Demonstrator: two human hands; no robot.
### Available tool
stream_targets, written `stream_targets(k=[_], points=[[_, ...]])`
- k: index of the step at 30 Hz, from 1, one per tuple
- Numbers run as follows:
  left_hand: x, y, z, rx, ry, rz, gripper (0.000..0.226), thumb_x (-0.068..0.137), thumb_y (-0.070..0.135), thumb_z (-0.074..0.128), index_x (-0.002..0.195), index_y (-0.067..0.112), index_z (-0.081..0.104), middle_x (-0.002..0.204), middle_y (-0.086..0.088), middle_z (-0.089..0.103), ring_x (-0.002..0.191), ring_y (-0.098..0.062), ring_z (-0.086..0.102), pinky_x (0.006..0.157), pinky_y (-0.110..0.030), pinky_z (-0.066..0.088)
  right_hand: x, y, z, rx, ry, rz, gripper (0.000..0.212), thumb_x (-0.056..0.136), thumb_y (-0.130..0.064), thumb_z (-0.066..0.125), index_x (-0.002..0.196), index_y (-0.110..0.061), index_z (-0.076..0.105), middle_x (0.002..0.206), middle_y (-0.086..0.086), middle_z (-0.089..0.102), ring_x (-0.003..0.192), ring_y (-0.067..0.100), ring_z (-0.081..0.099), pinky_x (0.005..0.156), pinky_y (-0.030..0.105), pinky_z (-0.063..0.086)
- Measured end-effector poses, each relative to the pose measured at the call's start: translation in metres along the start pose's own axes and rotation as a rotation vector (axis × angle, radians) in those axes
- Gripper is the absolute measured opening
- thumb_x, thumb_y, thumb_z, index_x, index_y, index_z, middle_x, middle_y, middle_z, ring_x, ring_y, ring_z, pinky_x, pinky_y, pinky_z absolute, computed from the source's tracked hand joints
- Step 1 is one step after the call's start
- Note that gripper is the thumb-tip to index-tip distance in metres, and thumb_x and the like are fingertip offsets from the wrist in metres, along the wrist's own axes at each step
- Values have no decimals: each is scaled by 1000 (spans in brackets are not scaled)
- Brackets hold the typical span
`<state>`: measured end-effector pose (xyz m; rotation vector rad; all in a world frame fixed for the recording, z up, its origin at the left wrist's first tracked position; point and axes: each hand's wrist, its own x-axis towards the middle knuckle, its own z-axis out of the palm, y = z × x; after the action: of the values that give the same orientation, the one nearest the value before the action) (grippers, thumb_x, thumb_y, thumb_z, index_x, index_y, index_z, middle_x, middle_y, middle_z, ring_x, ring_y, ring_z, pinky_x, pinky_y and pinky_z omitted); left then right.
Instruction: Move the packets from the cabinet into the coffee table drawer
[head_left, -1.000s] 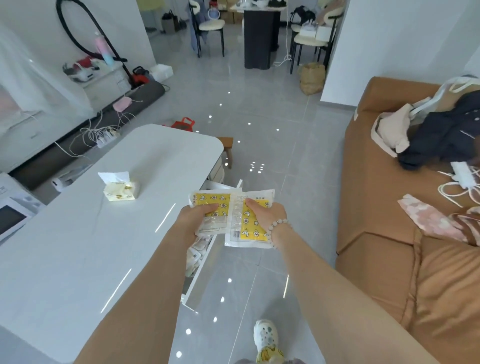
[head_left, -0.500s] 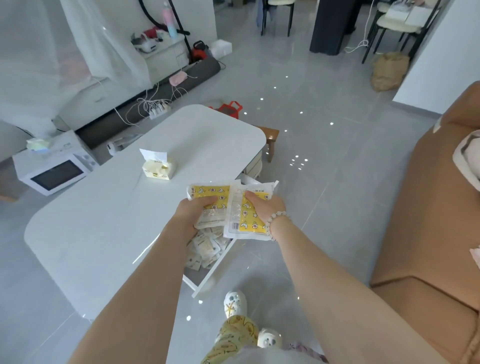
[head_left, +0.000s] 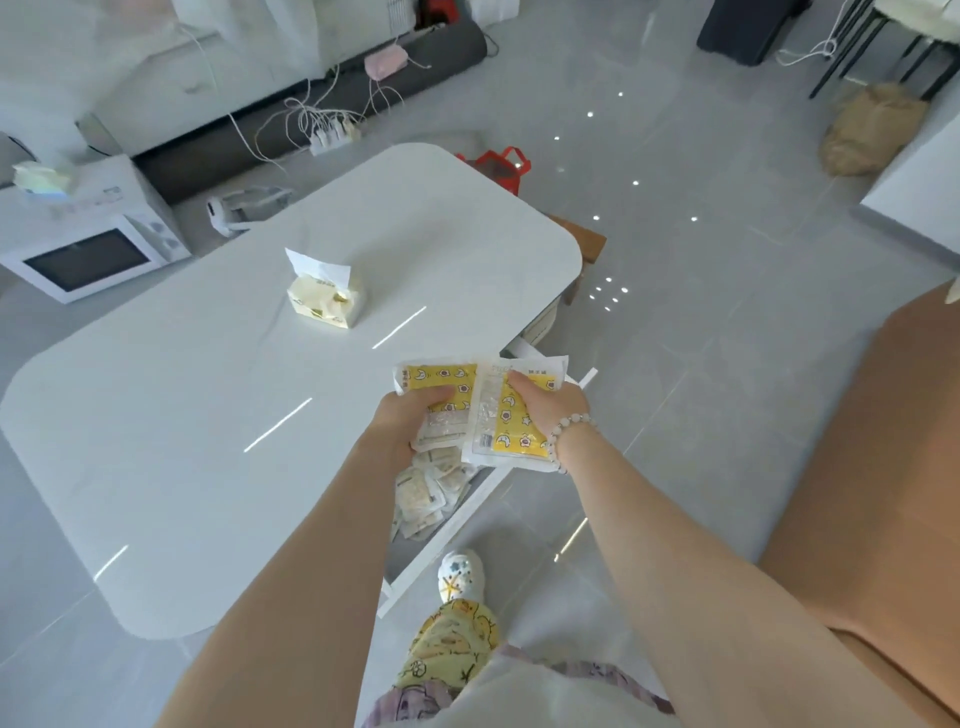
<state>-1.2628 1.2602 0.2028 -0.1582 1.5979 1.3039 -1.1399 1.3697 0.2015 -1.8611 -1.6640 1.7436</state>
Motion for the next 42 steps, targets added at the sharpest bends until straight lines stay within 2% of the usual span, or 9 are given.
stream_targets(k=[7, 12, 15, 20, 26, 32, 38, 40, 42], points=[[63, -17, 6, 31, -6, -158, 29, 82, 9, 70, 109, 1, 63, 98, -13, 71, 83, -28, 69, 73, -39, 57, 48, 23, 7, -65, 28, 184, 59, 76, -59, 63, 110, -11, 62, 99, 7, 67, 87, 24, 64, 71, 32, 49], [106, -52, 12, 7, 47, -288, 34, 79, 9, 72, 111, 6, 62, 106, -13, 70, 92, -30, 68, 82, -42, 56, 92, 54, 17, -102, -14, 311, 71, 82, -57, 60, 125, -1, 53, 104, 9, 60, 96, 27, 57, 83, 34, 46], [136, -77, 16, -12, 89, -343, 39, 66, 17, 81, 101, 11, 65, 108, -13, 70, 95, -30, 68, 88, -46, 54, 127, 75, 27, -191, -59, 375, 82, 84, -59, 56, 138, 1, 41, 129, 15, 53, 117, 31, 52, 95, 38, 43], [189, -123, 23, -100, 199, -449, 32, 77, 10, 71, 107, 5, 62, 103, -14, 69, 75, -24, 65, 75, -35, 55, 194, 108, 47, -349, -143, 451, 82, 83, -60, 56, 137, 0, 41, 135, 16, 49, 121, 33, 50, 97, 39, 42], [295, -176, 28, -109, 212, -531, 63, 44, 34, 68, 105, 17, 66, 118, -8, 64, 113, -31, 57, 104, -48, 42, 303, 118, 80, -530, -164, 325, 61, 84, -56, 57, 112, -1, 58, 114, 14, 61, 97, 30, 57, 81, 34, 45], [374, -189, 37, -164, 261, -496, 49, 76, 22, 68, 121, 8, 57, 110, -9, 56, 99, -23, 54, 90, -34, 44, 381, 139, 126, -619, -170, 219, 61, 90, -52, 50, 129, -4, 47, 113, 12, 54, 110, 30, 54, 75, 31, 36], [433, -205, 48, -26, 234, -392, 60, 86, 19, 67, 137, 6, 37, 106, -3, 55, 100, -19, 51, 79, -22, 40, 442, 163, 136, -668, -306, 211, 14, 81, -24, 67, 90, -15, 62, 103, 8, 68, 92, 26, 64, 87, 39, 52], [443, -207, 53, 99, 233, -363, 65, 86, 26, 66, 139, 8, 33, 110, -4, 55, 103, -21, 53, 82, -25, 44, 458, 171, 133, -681, -304, 164, 14, 79, -22, 72, 80, -22, 58, 94, 4, 68, 87, 23, 64, 90, 39, 52], [449, -207, 60, 281, 238, -306, 47, 85, 31, 63, 122, 13, 41, 87, 2, 51, 86, -18, 53, 66, -25, 46, 468, 174, 133, -717, -259, 120, 19, 80, -23, 74, 80, -21, 54, 83, 0, 62, 81, 20, 58, 86, 33, 49]])
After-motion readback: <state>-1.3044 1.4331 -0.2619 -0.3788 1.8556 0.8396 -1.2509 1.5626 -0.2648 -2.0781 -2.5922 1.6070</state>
